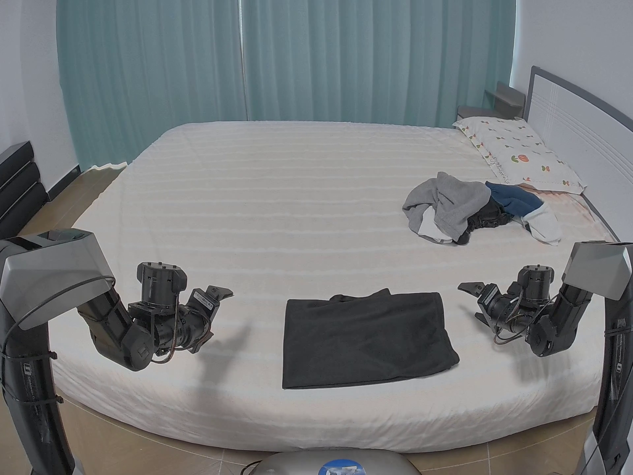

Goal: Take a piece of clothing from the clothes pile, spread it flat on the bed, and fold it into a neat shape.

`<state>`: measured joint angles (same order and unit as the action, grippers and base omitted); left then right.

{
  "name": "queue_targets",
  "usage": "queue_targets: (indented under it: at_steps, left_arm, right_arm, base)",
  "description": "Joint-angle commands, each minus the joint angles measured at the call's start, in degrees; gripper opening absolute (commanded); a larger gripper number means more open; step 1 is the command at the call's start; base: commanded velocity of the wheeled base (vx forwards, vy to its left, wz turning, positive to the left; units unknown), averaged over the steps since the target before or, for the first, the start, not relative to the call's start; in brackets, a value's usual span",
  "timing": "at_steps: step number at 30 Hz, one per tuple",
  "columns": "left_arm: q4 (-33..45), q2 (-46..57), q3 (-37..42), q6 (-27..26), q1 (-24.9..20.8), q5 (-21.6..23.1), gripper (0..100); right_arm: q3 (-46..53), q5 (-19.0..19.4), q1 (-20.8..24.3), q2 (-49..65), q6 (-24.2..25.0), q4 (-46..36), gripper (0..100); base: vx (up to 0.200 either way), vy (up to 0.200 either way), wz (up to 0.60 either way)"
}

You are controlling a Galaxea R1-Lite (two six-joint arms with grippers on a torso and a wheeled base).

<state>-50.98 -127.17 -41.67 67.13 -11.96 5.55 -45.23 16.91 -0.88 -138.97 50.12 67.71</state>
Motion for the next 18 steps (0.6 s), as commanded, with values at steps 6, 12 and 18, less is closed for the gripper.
queue_targets:
  at_steps: [6,12,18]
  left_arm:
    - [-0.35,-0.36,-0.17,0.01,0.01,-0.01,100]
    - [-0.61,-0.97,-1.05,-0.69,-0.08,-0.10,100]
    - [-0.61,-1.50,-1.31,-1.92,-1.40,-0.19,100]
  right_arm:
    - [0.23,0.05,0.00,0.11,-0.02,0.06,100]
    - [0.23,0.05,0.00,0.11,0.07,0.06,100]
    - [0.49,-0.03,-0.09,0.11,0.16,0.06,100]
  base:
    - [0.000,-0.100,0.00]
    - [0.000,0.000,0.00]
    - [0.000,0.000,0.00]
